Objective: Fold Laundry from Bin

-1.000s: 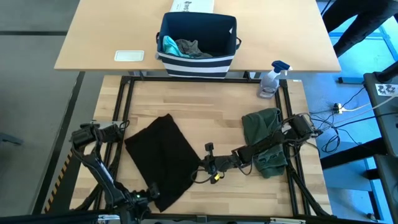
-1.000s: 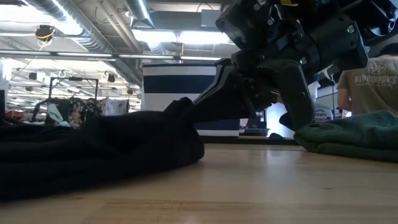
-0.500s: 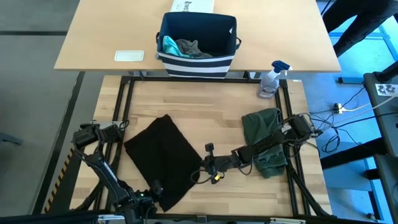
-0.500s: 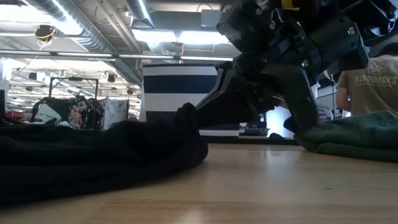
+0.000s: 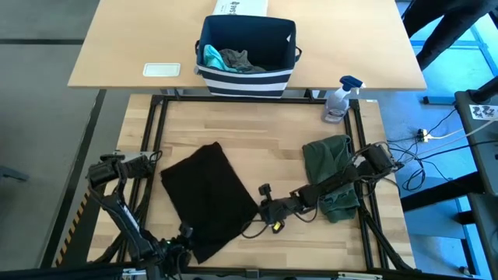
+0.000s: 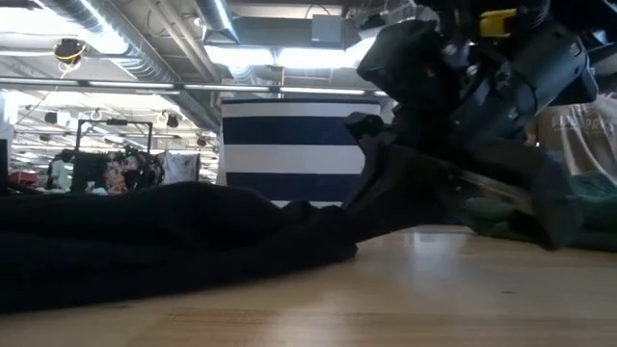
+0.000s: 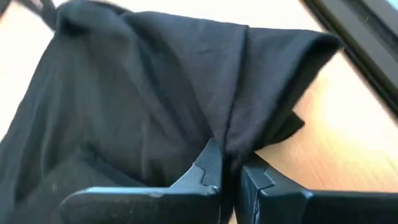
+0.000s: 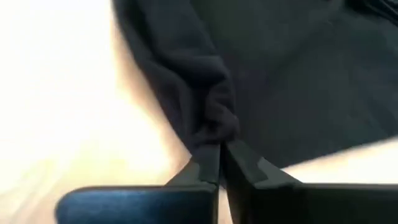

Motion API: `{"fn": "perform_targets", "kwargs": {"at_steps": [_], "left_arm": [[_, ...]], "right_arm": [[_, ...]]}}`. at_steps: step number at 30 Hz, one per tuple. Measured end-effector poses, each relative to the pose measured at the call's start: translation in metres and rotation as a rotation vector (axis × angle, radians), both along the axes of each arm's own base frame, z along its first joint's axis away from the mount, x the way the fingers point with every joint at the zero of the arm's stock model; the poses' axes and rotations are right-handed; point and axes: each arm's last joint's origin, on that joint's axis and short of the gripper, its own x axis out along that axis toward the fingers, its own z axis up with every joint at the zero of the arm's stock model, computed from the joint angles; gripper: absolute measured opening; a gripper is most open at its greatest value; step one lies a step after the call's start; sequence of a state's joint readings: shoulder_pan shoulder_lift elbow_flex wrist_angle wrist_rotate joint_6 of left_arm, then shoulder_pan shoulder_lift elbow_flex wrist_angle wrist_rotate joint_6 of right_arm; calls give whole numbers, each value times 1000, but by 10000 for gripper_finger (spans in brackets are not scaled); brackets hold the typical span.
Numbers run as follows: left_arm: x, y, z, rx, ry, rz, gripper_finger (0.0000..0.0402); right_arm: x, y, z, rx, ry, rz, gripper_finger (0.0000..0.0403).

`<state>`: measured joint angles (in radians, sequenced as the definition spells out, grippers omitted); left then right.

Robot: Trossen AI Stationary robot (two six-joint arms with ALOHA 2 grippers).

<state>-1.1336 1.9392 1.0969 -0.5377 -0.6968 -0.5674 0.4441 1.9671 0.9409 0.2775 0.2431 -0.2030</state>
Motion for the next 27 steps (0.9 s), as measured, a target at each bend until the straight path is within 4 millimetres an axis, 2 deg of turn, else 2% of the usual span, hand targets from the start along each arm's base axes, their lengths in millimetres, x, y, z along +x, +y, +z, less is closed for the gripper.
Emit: {"fn": "perform_targets", "kwargs": {"at_steps": [3, 10, 14, 18, 27], "left_arm": [[-3, 0, 0, -15, 1, 33, 4], [-3, 3, 0, -26, 6, 70, 4], [-4, 5, -1, -27, 11, 104, 4], [-5, 7, -1, -32, 11, 134, 4], [-6, 10, -1, -31, 8, 181, 4]], "right_arm": [[-3, 6, 0, -4, 9, 70, 45], [-6, 13, 0, -31, -3, 133, 176], [-6, 14, -1, -81, -18, 156, 232], [-6, 14, -1, -143, -31, 204, 256], [-8, 25, 0, -221, -96, 338, 257]]}}
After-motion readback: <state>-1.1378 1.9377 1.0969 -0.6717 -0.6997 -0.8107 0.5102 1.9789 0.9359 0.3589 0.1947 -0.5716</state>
